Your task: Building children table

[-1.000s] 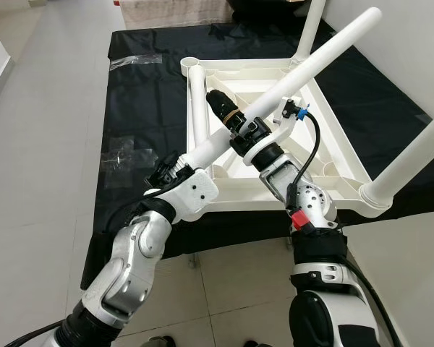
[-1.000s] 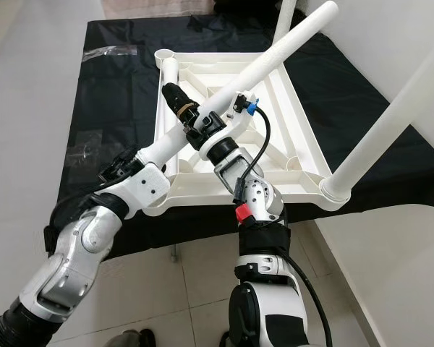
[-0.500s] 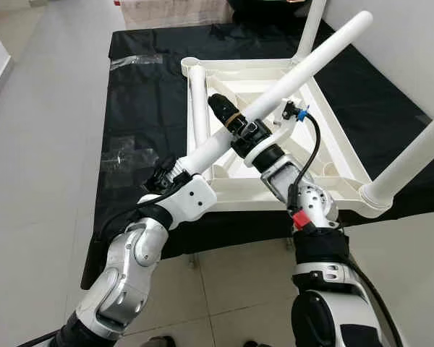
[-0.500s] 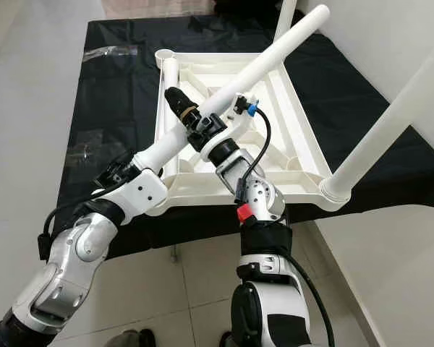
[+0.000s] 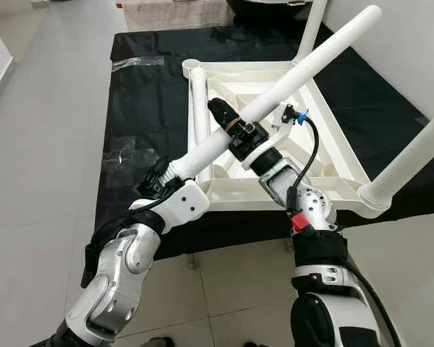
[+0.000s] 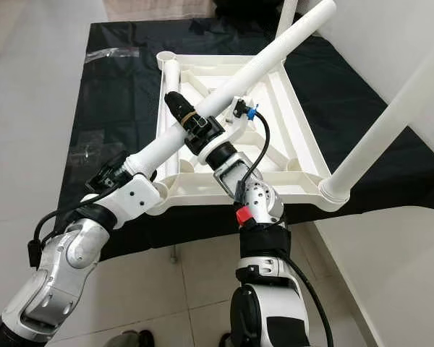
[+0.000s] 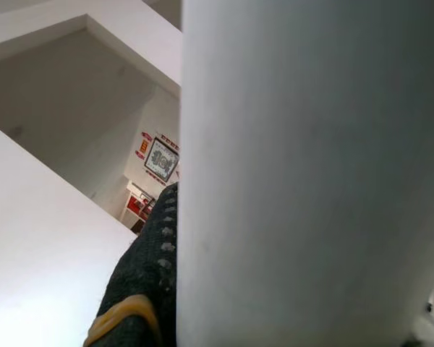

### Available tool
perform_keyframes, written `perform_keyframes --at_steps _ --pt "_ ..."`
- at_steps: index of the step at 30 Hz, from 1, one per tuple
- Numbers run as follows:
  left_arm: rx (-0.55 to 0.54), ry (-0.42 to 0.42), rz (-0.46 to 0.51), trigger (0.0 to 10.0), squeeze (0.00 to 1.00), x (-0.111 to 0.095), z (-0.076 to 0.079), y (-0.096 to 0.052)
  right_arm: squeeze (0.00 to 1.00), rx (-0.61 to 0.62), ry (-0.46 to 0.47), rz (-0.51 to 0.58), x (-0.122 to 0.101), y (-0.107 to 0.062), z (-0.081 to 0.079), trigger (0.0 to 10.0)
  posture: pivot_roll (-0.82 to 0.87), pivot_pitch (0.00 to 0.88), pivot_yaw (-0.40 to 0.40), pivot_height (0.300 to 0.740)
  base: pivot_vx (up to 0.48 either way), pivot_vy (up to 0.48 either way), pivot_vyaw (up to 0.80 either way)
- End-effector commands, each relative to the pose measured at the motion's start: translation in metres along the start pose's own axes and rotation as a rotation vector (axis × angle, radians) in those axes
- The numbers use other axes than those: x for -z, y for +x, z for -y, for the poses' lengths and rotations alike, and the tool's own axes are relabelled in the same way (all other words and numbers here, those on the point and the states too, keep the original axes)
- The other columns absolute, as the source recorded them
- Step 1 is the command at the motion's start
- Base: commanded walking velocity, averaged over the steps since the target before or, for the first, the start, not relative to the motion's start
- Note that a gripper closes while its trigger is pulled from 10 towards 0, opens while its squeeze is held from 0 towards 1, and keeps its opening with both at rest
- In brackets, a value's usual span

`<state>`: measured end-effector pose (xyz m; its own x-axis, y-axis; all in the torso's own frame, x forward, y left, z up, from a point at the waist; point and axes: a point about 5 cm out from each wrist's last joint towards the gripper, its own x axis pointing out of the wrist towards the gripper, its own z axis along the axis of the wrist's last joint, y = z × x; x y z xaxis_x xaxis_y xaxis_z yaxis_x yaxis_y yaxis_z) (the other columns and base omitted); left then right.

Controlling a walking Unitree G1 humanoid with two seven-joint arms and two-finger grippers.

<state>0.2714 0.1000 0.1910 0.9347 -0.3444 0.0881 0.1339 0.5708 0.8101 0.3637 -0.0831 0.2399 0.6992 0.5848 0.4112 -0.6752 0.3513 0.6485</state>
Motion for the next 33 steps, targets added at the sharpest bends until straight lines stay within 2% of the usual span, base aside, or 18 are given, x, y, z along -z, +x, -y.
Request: perform_keyframes --at_steps 1,3,4,5,6,10,16,17,19,20,21,24,25,29,30,31,32,33 --pt "0.090 -0.015 -0.026 10.0 0.00 0.004 0.012 -0.005 0.00 -0.017 -0.047 -0.015 -0.002 0.002 -0.005 0.0 0.09 0.143 -0.071 0.740 0.000 0.000 0.00" --pt "0.090 -0.015 -0.026 10.0 0.00 0.004 0.012 -0.005 0.00 -0.017 -0.047 -0.015 -0.002 0.002 -0.005 0.0 0.09 0.143 -0.071 0.740 0.000 0.000 0.00" --pt "0.099 -0.024 -0.037 10.0 0.03 0.006 0.013 -0.005 0.00 -0.019 -0.047 -0.016 -0.002 0.002 -0.006 0.0 0.09 0.143 -0.071 0.740 0.000 0.000 0.00" --pt "0.093 -0.071 -0.063 10.0 1.00 0.009 0.012 -0.005 0.00 -0.019 -0.047 -0.015 -0.002 0.002 -0.006 0.0 0.09 0.146 -0.069 0.740 0.000 0.000 0.00" --pt "0.087 -0.102 -0.079 10.0 1.00 0.012 0.011 -0.006 0.00 -0.020 -0.047 -0.014 -0.002 0.002 -0.006 0.0 0.09 0.146 -0.069 0.740 0.000 0.000 0.00" --pt "0.089 -0.140 -0.099 10.0 1.00 0.015 0.010 -0.006 0.00 -0.019 -0.047 -0.005 -0.003 0.003 -0.007 0.0 0.09 0.151 -0.070 0.740 0.000 0.000 0.00" --pt "0.053 -0.123 -0.135 10.0 1.00 0.020 0.005 -0.007 0.00 -0.028 -0.068 0.036 -0.015 0.008 -0.012 0.0 0.09 0.156 -0.070 0.740 0.000 0.000 0.00" --pt "0.042 -0.133 -0.150 10.0 0.00 0.022 0.002 -0.007 0.00 -0.027 -0.083 0.051 -0.020 0.010 -0.013 0.0 0.09 0.157 -0.072 0.740 0.000 0.000 0.00" --pt "0.034 -0.142 -0.161 10.0 0.00 0.023 0.000 -0.007 0.00 -0.027 -0.094 0.062 -0.024 0.011 -0.014 0.0 0.09 0.157 -0.072 0.740 0.000 0.000 0.00" --pt "0.001 -0.153 -0.180 10.0 0.00 0.025 -0.004 -0.007 0.00 -0.017 -0.136 0.091 -0.034 0.015 -0.016 0.0 0.10 0.158 -0.070 0.740 0.000 0.000 0.00" --pt "-0.003 -0.169 -0.193 10.0 0.00 0.026 -0.005 -0.008 0.00 -0.008 -0.166 0.103 -0.039 0.017 -0.017 10.0 0.09 0.158 -0.070 0.740 0.000 0.000 0.00" --pt "-0.020 -0.207 -0.210 10.0 0.00 0.028 -0.007 -0.010 0.00 0.004 -0.208 0.126 -0.048 0.021 -0.019 10.0 0.09 0.158 -0.070 0.740 0.000 0.000 0.00" --pt "-0.018 -0.238 -0.228 10.0 0.00 0.029 -0.006 -0.012 0.00 0.004 -0.236 0.148 -0.058 0.024 -0.022 10.0 0.10 0.157 -0.071 0.740 0.000 0.000 0.00" --pt "-0.014 -0.247 -0.234 10.0 0.00 0.029 -0.005 -0.012 0.00 0.002 -0.244 0.155 -0.060 0.025 -0.023 10.0 0.10 0.157 -0.071 0.740 0.000 0.000 0.00" --pt "-0.034 -0.275 -0.236 10.0 0.00 0.027 -0.006 -0.013 0.00 -0.025 -0.262 0.150 -0.063 0.026 -0.026 10.0 0.10 0.160 -0.069 0.740 0.000 0.000 0.00" --pt "-0.059 -0.346 -0.224 10.0 0.00 0.022 -0.005 -0.016 0.00 -0.105 -0.312 0.085 -0.061 0.027 -0.031 10.0 0.10 0.161 -0.070 0.740 0.000 0.000 0.00" --pt "-0.075 -0.416 -0.184 10.0 0.00 0.013 -0.002 -0.019 0.00 -0.180 -0.400 0.000 -0.054 0.025 -0.035 10.0 0.10 0.161 -0.070 0.740 0.000 0.000 0.00" --pt "-0.075 -0.416 -0.184 10.0 0.00 0.013 -0.002 -0.019 0.00 -0.180 -0.400 0.000 -0.054 0.025 -0.035 10.0 0.10 0.161 -0.070 0.740 0.000 0.000 0.00"
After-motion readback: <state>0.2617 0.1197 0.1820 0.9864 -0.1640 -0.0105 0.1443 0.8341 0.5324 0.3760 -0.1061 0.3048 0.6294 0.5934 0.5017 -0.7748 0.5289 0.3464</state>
